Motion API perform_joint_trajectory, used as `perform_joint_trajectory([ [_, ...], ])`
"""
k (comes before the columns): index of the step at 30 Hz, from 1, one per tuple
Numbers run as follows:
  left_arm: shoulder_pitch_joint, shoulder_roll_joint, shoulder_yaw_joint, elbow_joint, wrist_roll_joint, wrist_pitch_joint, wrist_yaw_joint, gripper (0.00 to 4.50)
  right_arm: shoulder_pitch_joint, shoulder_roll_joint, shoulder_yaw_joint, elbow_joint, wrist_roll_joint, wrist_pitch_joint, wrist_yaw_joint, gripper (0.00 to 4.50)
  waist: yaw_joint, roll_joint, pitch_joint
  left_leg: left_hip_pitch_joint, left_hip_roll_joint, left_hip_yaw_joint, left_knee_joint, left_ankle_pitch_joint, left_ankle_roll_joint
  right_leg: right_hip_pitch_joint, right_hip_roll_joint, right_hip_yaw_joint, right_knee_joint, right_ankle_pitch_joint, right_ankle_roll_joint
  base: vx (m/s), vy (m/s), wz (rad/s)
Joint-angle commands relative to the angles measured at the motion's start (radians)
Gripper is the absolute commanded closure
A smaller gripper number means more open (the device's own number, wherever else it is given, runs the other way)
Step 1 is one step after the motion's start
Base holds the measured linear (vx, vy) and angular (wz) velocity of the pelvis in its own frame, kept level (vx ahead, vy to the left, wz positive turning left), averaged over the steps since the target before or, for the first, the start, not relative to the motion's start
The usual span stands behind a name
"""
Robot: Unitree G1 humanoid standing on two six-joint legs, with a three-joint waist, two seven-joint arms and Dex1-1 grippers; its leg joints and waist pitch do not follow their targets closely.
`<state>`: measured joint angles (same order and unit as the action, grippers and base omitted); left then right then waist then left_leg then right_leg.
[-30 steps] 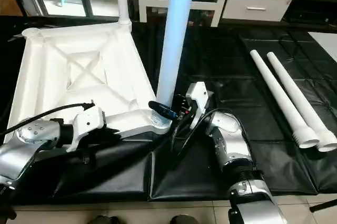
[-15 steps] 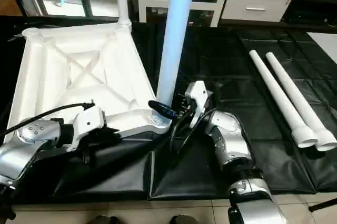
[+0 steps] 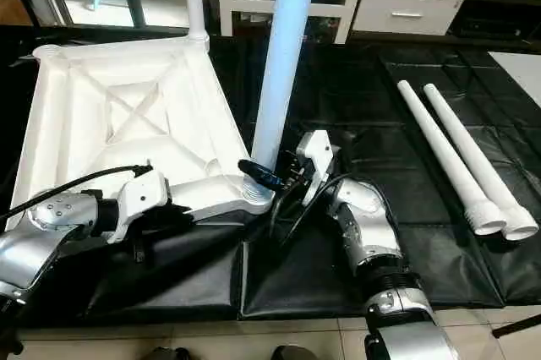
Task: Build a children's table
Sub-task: Rotate leg to tighten
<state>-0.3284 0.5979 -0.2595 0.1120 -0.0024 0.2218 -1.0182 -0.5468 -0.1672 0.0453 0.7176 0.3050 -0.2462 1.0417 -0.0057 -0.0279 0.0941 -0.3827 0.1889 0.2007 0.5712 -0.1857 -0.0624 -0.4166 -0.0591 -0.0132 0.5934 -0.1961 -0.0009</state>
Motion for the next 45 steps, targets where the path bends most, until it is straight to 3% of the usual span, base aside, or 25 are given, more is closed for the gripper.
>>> perform_joint_trajectory([
  [1,0.006,-0.026,-0.037,0.009,0.016,0.007,0.015,4.50,0.053,-0.011,0.009,0.100,-0.093,0.049,-0.121,2.65,-0.013,0.007,-0.030,0.037,0.049,-0.037,-0.089,-0.500,-0.025,-0.015,-0.070,0.039,-0.115,-0.645,-0.098,0.000,0.000,0.00],
  [10,-0.049,-0.159,-0.066,-0.017,0.074,0.149,0.174,4.50,0.073,0.039,-0.017,0.145,-0.183,0.058,-0.516,2.65,-0.035,0.008,-0.020,0.050,0.039,-0.052,-0.087,-0.589,-0.036,-0.022,-0.071,0.013,-0.149,-0.802,-0.026,0.000,0.000,0.00],
  [14,-0.090,-0.255,-0.089,-0.050,0.100,0.254,0.253,4.50,0.057,0.055,-0.032,0.195,-0.220,0.094,-0.729,2.66,-0.045,0.020,-0.014,0.059,0.037,-0.059,-0.099,-0.691,-0.051,-0.016,-0.057,-0.019,-0.154,-0.739,-0.023,0.000,0.000,0.00],
  [15,-0.115,-0.314,-0.097,-0.054,0.128,0.315,0.314,4.50,0.045,0.063,-0.038,0.214,-0.237,0.110,-0.815,2.66,-0.048,0.028,-0.006,0.067,0.040,-0.058,-0.108,-0.744,-0.051,-0.016,-0.049,-0.041,-0.161,-0.712,-0.022,0.000,0.000,0.00],
  [16,-0.117,-0.321,-0.098,-0.055,0.132,0.323,0.322,4.50,0.044,0.064,-0.038,0.216,-0.239,0.111,-0.822,2.66,-0.051,0.032,-0.006,0.067,0.045,-0.053,-0.123,-0.777,-0.051,0.000,-0.045,-0.062,-0.155,-0.655,-0.028,0.000,0.000,0.00],
  [17,-0.131,-0.356,-0.101,-0.053,0.145,0.349,0.357,4.50,0.038,0.072,-0.048,0.225,-0.236,0.119,-0.860,2.66,-0.047,0.039,-0.002,0.062,0.051,-0.050,-0.140,-0.805,-0.054,0.010,-0.038,-0.076,-0.144,-0.620,-0.034,0.000,0.000,0.00],
  [18,-0.140,-0.381,-0.104,-0.053,0.154,0.370,0.382,4.50,0.034,0.079,-0.054,0.229,-0.236,0.124,-0.897,2.66,-0.046,0.041,0.001,0.040,0.060,-0.041,-0.168,-0.827,-0.059,0.034,-0.029,-0.084,-0.110,-0.556,-0.046,-0.076,0.005,0.08],
  [19,-0.151,-0.408,-0.109,-0.050,0.166,0.390,0.411,4.50,0.030,0.083,-0.054,0.233,-0.242,0.120,-0.927,2.66,0.026,0.044,-0.010,-0.020,0.096,0.022,-0.252,-0.826,-0.051,0.097,-0.028,-0.050,0.072,-0.264,-0.069,-0.045,-0.072,0.24],
  [20,-0.164,-0.437,-0.113,-0.041,0.178,0.407,0.442,4.50,0.026,0.093,-0.058,0.238,-0.247,0.114,-0.973,2.66,0.026,0.018,-0.009,0.018,0.078,0.044,-0.229,-0.749,-0.054,0.051,-0.035,-0.017,0.043,-0.362,-0.058,-0.045,-0.072,0.24],
  [21,-0.170,-0.447,-0.116,-0.036,0.185,0.414,0.455,4.50,0.025,0.097,-0.057,0.240,-0.250,0.112,-0.990,2.66,0.013,-0.051,-0.011,0.148,0.008,0.017,0.054,-0.438,-0.016,-0.115,-0.137,0.026,-0.202,-1.000,0.016,0.056,-0.119,0.24],
  [22,-0.185,-0.470,-0.126,-0.019,0.203,0.428,0.486,4.50,0.021,0.111,-0.058,0.243,-0.256,0.105,-1.035,2.66,0.001,-0.025,-0.006,0.031,0.008,-0.063,0.060,-0.162,0.043,-0.003,-0.206,0.097,-0.180,-1.081,-0.029,0.146,-0.045,-0.29],
  [23,-0.185,-0.470,-0.126,-0.019,0.203,0.428,0.486,4.50,0.021,0.111,-0.058,0.243,-0.256,0.105,-1.035,2.66,0.008,-0.016,-0.006,-0.015,0.011,-0.081,0.021,-0.142,0.021,0.045,-0.187,0.070,-0.139,-0.997,-0.032,0.146,-0.045,-0.29],
  [24,-0.188,-0.471,-0.128,-0.014,0.205,0.427,0.488,4.50,0.021,0.114,-0.059,0.242,-0.256,0.103,-1.041,2.66,0.011,-0.003,-0.028,0.008,0.035,-0.069,-0.064,-0.183,-0.030,0.031,-0.080,0.015,-0.083,-0.559,-0.058,0.099,0.030,-0.22],
  [25,-0.189,-0.463,-0.129,-0.009,0.212,0.420,0.484,4.50,0.017,0.130,-0.064,0.246,-0.240,0.092,-1.050,2.66,-0.008,0.015,-0.042,0.057,0.041,-0.054,-0.065,-0.285,-0.059,0.002,-0.039,0.009,-0.056,-0.235,-0.119,-0.035,0.014,0.23],
  [26,-0.189,-0.463,-0.129,-0.009,0.212,0.420,0.484,4.50,0.017,0.130,-0.064,0.246,-0.240,0.092,-1.050,2.66,-0.010,0.021,-0.039,0.057,0.042,-0.048,-0.072,-0.321,-0.064,0.003,-0.036,0.011,-0.052,-0.148,-0.155,-0.035,0.014,0.23],
  [27,-0.187,-0.456,-0.127,-0.012,0.214,0.423,0.480,4.50,0.015,0.137,-0.067,0.246,-0.234,0.085,-1.048,2.66,-0.023,0.019,-0.032,0.039,0.036,-0.043,-0.083,-0.418,-0.044,0.017,-0.038,0.009,-0.062,-0.200,-0.170,0.000,0.000,0.00],
  [28,-0.184,-0.444,-0.129,-0.016,0.217,0.420,0.473,4.50,0.013,0.141,-0.068,0.245,-0.229,0.080,-1.040,2.66,-0.027,0.015,-0.029,0.041,0.035,-0.040,-0.084,-0.473,-0.037,0.012,-0.039,0.010,-0.073,-0.282,-0.159,0.000,0.000,0.00],
  [29,-0.182,-0.437,-0.132,-0.019,0.218,0.420,0.470,4.50,0.013,0.144,-0.070,0.243,-0.229,0.077,-1.036,2.66,-0.034,0.011,-0.021,0.054,0.026,-0.040,-0.077,-0.582,-0.040,-0.011,-0.043,0.012,-0.099,-0.472,-0.120,0.000,0.000,0.00],
  [30,-0.180,-0.431,-0.131,-0.021,0.217,0.421,0.467,4.50,0.012,0.145,-0.073,0.242,-0.225,0.075,-1.032,2.66,-0.037,0.009,-0.024,0.058,0.022,-0.042,-0.073,-0.601,-0.040,-0.015,-0.045,0.013,-0.105,-0.531,-0.098,0.000,0.000,0.00],
  [31,-0.170,-0.408,-0.129,-0.024,0.219,0.421,0.456,4.50,0.007,0.148,-0.078,0.242,-0.218,0.060,-1.014,2.66,-0.038,0.010,-0.027,0.043,0.022,-0.050,-0.078,-0.581,-0.036,-0.008,-0.053,0.018,-0.110,-0.580,-0.059,0.000,0.000,0.00],
  [33,-0.164,-0.396,-0.125,-0.023,0.220,0.420,0.452,4.50,0.003,0.147,-0.079,0.244,-0.215,0.048,-0.996,2.66,-0.038,0.009,-0.034,0.033,0.024,-0.049,-0.084,-0.521,-0.029,0.001,-0.056,0.022,-0.108,-0.519,-0.059,0.000,0.000,0.00],
  [35,-0.158,-0.377,-0.122,-0.021,0.216,0.418,0.447,4.50,0.000,0.148,-0.084,0.236,-0.201,0.042,-0.971,2.66,-0.035,0.009,-0.045,0.018,0.031,-0.041,-0.085,-0.379,-0.013,0.017,-0.051,0.027,-0.089,-0.296,-0.109,0.000,0.000,0.00],
  [36,-0.157,-0.370,-0.123,-0.020,0.216,0.415,0.445,4.50,-0.001,0.147,-0.084,0.235,-0.201,0.039,-0.966,2.66,-0.036,0.009,-0.044,0.019,0.031,-0.036,-0.083,-0.360,-0.007,0.015,-0.049,0.026,-0.088,-0.263,-0.123,0.000,0.000,0.00],
  [40,-0.157,-0.356,-0.122,-0.016,0.211,0.406,0.438,4.50,-0.008,0.145,-0.087,0.237,-0.194,0.037,-0.940,2.66,-0.043,0.009,-0.042,0.016,0.030,-0.034,-0.082,-0.404,-0.009,0.012,-0.053,0.027,-0.095,-0.368,-0.130,0.000,0.000,0.00],
  [45,-0.156,-0.340,-0.126,-0.015,0.206,0.399,0.430,4.50,-0.021,0.139,-0.092,0.254,-0.197,0.026,-0.912,2.66,-0.047,0.012,-0.043,0.013,0.032,-0.032,-0.082,-0.376,-0.017,0.015,-0.051,0.029,-0.092,-0.327,-0.146,0.000,0.000,0.00],
])
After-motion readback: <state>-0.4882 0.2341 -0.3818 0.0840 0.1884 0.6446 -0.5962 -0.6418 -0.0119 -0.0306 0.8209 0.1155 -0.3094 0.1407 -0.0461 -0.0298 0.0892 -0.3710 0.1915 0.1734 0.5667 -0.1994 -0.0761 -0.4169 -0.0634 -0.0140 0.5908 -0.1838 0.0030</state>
